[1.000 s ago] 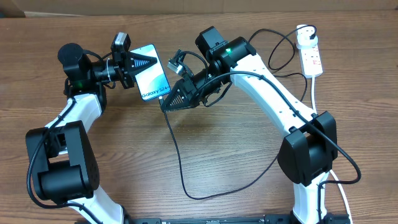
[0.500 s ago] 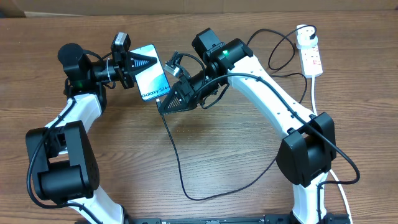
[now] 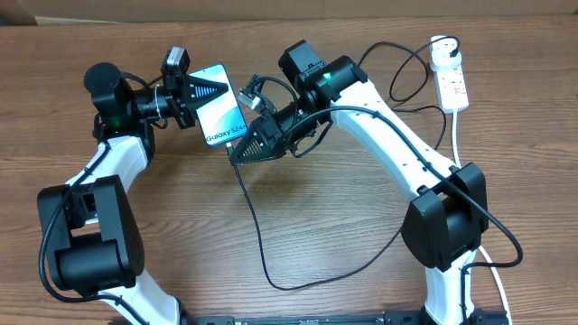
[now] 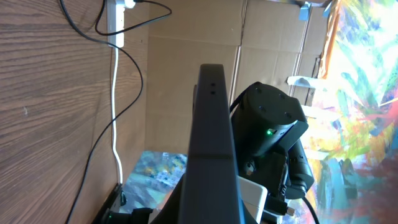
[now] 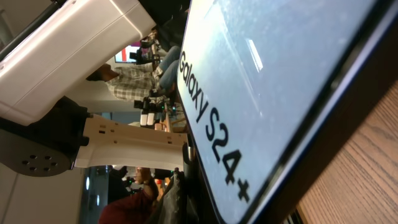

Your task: Plug charger to phone and switch on socket

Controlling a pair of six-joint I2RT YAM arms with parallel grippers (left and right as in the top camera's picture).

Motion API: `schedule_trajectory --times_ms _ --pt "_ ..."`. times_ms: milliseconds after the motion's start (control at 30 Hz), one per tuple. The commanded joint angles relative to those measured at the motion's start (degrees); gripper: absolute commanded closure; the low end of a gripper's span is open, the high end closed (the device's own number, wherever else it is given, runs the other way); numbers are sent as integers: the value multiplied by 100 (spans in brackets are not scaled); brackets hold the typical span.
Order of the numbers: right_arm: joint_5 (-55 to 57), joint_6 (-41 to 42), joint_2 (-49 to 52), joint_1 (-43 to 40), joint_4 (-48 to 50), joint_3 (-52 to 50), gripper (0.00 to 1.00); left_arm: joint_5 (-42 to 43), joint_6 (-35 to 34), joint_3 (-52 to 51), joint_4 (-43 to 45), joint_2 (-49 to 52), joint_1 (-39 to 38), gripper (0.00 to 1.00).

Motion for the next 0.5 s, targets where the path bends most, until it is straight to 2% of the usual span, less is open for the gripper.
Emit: schedule_trajectory --times_ms 0,467 --pt "-52 2 -15 11 13 -9 96 103 109 140 46 -42 -11 96" --pt "136 24 -15 -2 -68 -9 96 103 114 140 48 -42 -11 96"
